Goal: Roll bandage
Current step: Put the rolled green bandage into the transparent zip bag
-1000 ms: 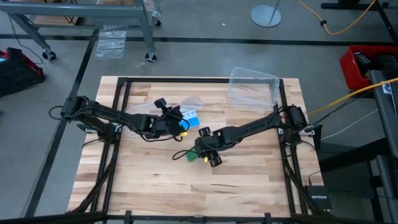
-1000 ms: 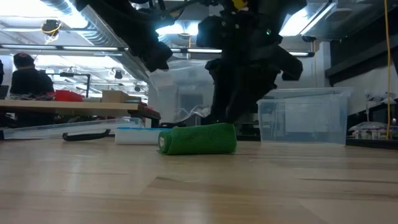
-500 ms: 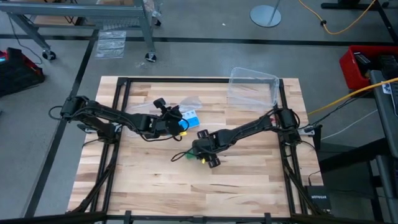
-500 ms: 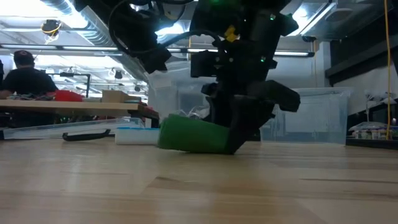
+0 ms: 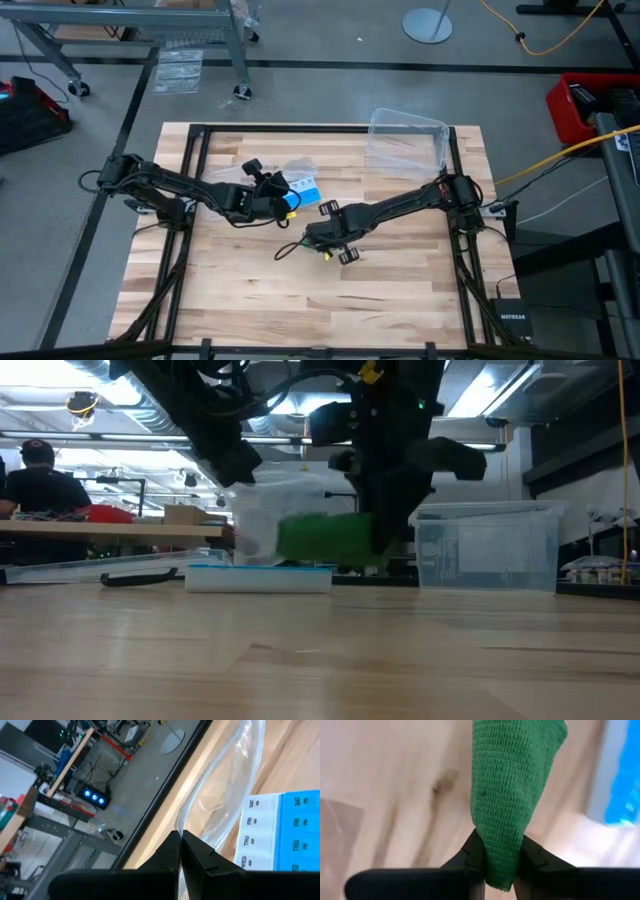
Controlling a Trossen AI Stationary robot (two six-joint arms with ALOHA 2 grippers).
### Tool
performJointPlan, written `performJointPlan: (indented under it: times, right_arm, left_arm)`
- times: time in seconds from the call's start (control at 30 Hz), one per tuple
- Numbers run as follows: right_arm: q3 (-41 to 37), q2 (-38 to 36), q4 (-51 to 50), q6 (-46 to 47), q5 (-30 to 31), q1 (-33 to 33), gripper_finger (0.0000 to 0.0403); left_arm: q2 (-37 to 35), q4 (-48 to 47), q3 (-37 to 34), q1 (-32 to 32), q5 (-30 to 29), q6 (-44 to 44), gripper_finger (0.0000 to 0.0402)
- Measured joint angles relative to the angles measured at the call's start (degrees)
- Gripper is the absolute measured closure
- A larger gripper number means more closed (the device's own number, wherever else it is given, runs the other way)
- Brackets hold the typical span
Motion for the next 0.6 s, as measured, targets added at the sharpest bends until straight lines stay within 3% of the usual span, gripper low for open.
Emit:
performJointPlan:
  times: [0.33, 0.6]
  right_arm:
    - [5.02, -0.01, -11.38, 1.72, 12.99, -0.04, 0.0343]
    - [7.64, -0.01, -11.75, 1.82, 24.7, -0.71, 0.0345]
  left_arm:
    - [0.0, -6.11, 0.0, -0.31, -0.03, -9.92, 0.0401]
    - [0.0, -6.43, 0.0, -3.41, 0.19, -10.61, 0.0401]
